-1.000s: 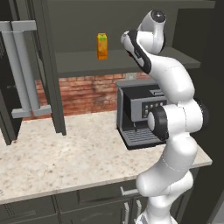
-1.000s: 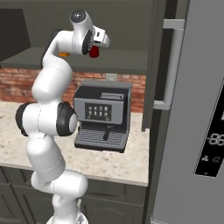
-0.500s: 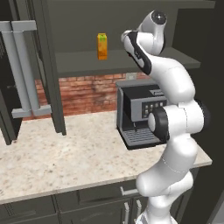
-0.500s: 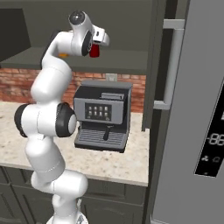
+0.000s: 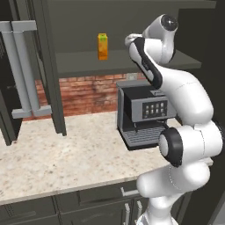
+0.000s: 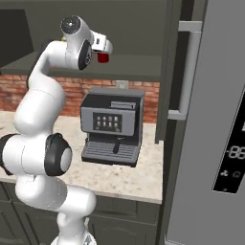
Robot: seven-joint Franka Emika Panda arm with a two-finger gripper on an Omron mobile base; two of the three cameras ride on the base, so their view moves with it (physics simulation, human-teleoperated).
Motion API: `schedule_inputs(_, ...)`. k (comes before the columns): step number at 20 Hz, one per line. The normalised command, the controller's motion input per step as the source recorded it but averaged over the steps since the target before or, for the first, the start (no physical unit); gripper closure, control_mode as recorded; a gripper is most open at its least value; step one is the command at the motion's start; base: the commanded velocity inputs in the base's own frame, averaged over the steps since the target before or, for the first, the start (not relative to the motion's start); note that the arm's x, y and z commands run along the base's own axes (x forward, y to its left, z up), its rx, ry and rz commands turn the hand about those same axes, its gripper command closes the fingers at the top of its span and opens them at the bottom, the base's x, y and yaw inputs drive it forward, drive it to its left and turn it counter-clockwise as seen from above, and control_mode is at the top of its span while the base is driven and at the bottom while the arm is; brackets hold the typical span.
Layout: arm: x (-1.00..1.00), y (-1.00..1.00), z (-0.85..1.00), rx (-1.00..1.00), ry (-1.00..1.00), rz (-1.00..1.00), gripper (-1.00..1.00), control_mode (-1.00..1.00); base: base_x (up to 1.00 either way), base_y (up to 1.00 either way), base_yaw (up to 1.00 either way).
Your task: Sort all alcoholic drinks to one cabinet, and non-alcoholic drinks to the other.
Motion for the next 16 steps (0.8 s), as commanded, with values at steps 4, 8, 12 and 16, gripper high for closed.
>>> schedule_inputs(4,-1.0,0.25,-0.1,0.0,0.0,-0.01,-1.0,-1.0,0.0,0.0,0.0)
schedule_inputs(8,-1.0,0.24,-0.02,0.0,0.08,-0.02,-1.0,-1.0,0.0,0.0,0.0)
schedule_inputs(12,-1.0,0.16,-0.06,0.0,0.16,-0.02,-1.0,-1.0,0.0,0.0,0.0)
schedule_inputs(16,-1.0,0.1,-0.43,0.0,0.11,-0.01,-1.0,-1.0,0.0,0.0,0.0)
